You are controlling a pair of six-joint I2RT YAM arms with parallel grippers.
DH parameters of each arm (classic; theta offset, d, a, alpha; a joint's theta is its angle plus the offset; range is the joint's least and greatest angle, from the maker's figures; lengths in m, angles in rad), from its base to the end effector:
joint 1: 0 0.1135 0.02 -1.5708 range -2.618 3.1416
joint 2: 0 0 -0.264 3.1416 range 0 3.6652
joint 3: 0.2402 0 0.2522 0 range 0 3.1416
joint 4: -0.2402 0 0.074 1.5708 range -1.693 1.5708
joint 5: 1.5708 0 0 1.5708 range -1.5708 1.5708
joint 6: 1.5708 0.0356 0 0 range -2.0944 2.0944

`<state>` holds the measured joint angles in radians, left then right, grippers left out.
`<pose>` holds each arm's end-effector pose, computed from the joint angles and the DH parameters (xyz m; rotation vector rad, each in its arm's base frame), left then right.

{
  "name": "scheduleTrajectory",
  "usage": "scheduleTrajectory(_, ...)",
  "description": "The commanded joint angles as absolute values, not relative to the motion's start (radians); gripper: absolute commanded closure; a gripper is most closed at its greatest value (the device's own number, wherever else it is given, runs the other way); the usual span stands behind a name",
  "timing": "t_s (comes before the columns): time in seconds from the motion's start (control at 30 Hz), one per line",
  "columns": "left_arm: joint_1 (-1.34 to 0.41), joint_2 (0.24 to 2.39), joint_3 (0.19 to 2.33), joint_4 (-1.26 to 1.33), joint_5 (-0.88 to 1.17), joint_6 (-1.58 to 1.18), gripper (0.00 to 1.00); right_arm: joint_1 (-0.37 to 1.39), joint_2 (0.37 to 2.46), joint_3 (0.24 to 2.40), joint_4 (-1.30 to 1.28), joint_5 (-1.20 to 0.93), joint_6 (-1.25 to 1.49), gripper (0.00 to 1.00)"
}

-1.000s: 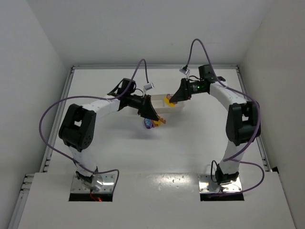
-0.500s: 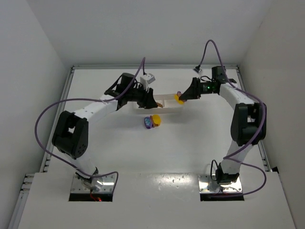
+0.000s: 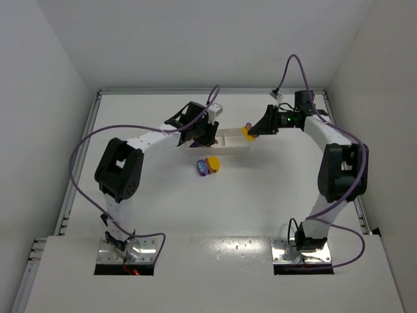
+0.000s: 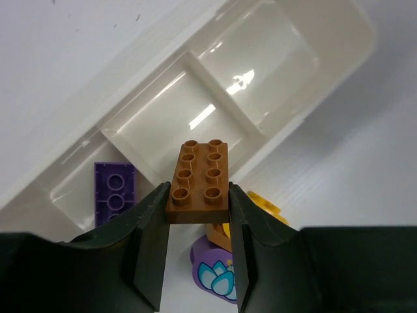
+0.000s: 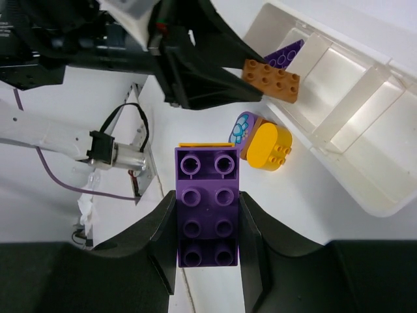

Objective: Sort the legos into containers by color

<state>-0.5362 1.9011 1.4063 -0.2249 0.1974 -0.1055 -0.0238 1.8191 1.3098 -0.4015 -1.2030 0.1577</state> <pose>0.3675 -0.2265 0.2279 0.6013 2.2585 -0.5532 0.3819 0.0241 0.2338 -0.3078 2.1820 1.5181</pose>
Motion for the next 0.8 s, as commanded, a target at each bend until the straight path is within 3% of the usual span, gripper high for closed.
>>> scheduleTrajectory(0.0, -0.541, 1.922, 1.479, -0.241, 0.083, -0.098, 0.97, -0.028, 1.782, 1.31, -0.368, -1.22, 0.163, 1.0)
scheduleTrajectory(0.13, -0.551, 1.956, 1.506, -0.259, 0.083, -0.098, 0.8, -0.028, 1.782, 1.31, -0.368, -1.229, 0.163, 1.0)
scheduleTrajectory(0.17, -0.56, 1.956, 1.506, -0.259, 0.083, -0.098, 0.63, -0.028, 1.792, 1.31, -0.368, -1.229, 0.163, 1.0)
scheduleTrajectory(0.2, -0.56, 1.966, 1.506, -0.259, 0.074, -0.098, 0.54, -0.028, 1.792, 1.31, -0.368, -1.229, 0.163, 1.0)
scheduleTrajectory(0.27, -0.56, 1.977, 1.516, -0.259, 0.089, -0.109, 0.37, -0.028, 1.792, 1.31, -0.368, -1.229, 0.163, 1.0)
scheduleTrajectory(0.33, -0.56, 1.977, 1.516, -0.268, 0.113, -0.109, 0.28, -0.028, 1.792, 1.31, -0.368, -1.238, 0.163, 1.0)
scheduleTrajectory(0.37, -0.56, 1.977, 1.516, -0.268, 0.124, -0.118, 0.18, -0.028, 1.792, 1.31, -0.368, -1.238, 0.163, 1.0)
scheduleTrajectory(0.47, -0.56, 1.953, 1.516, -0.268, 0.236, -0.118, 0.16, -0.028, 1.801, 1.31, -0.368, -1.264, 0.163, 1.0)
scheduleTrajectory(0.53, -0.546, 1.904, 1.503, -0.258, 0.369, -0.109, 0.21, -0.017, 1.801, 1.31, -0.368, -1.313, 0.163, 1.0)
scheduleTrajectory(0.67, -0.509, 1.849, 1.474, -0.279, 0.96, 0.003, 0.21, -0.017, 1.833, 1.31, -0.368, -1.402, 0.163, 1.0)
scheduleTrajectory(0.77, -0.509, 1.839, 1.439, -0.279, 1.152, 0.023, 0.23, -0.008, 1.856, 1.31, -0.368, -1.477, 0.173, 1.0)
